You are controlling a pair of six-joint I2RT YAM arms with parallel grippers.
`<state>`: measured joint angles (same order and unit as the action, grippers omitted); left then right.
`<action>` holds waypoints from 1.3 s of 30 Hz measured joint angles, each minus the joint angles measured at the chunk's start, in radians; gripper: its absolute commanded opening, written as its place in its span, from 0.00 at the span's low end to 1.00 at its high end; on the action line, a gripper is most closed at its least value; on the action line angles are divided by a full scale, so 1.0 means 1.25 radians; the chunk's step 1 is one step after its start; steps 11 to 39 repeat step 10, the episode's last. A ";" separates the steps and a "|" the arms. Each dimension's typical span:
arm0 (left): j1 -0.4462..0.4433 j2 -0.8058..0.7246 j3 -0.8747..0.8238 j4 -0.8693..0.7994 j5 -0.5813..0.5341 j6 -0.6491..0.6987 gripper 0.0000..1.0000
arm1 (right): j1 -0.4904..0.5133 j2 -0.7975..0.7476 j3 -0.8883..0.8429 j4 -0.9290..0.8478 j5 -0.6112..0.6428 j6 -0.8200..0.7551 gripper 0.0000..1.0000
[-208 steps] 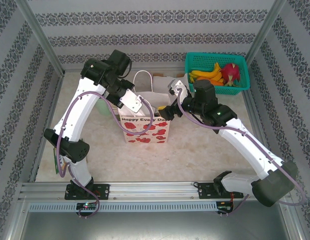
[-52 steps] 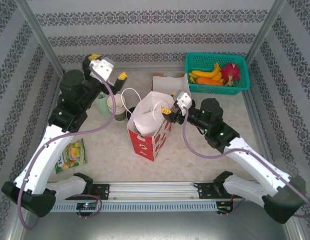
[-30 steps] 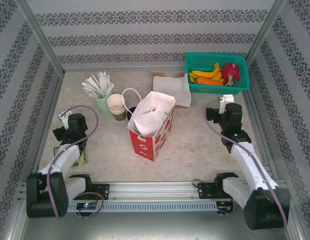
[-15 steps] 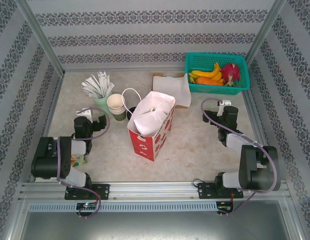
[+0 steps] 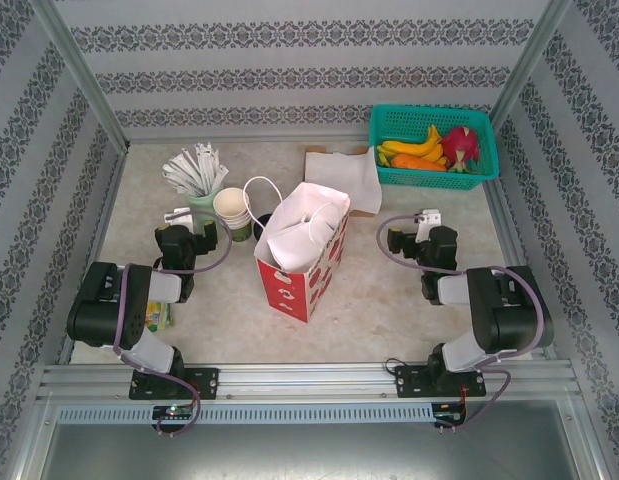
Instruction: Pack the takeout coffee
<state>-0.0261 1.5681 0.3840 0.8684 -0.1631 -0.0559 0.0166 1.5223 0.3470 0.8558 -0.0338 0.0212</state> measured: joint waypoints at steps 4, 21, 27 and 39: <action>0.000 0.000 0.000 0.000 -0.003 0.000 0.99 | -0.001 0.000 0.019 0.015 0.034 0.002 0.98; 0.000 0.000 0.000 0.000 -0.002 0.000 0.99 | -0.001 -0.001 0.020 0.016 0.048 0.002 0.98; 0.000 0.000 0.000 0.000 -0.002 0.000 0.99 | -0.001 -0.001 0.020 0.016 0.048 0.002 0.98; 0.000 0.000 0.000 0.000 -0.002 0.000 0.99 | -0.001 -0.001 0.020 0.016 0.048 0.002 0.98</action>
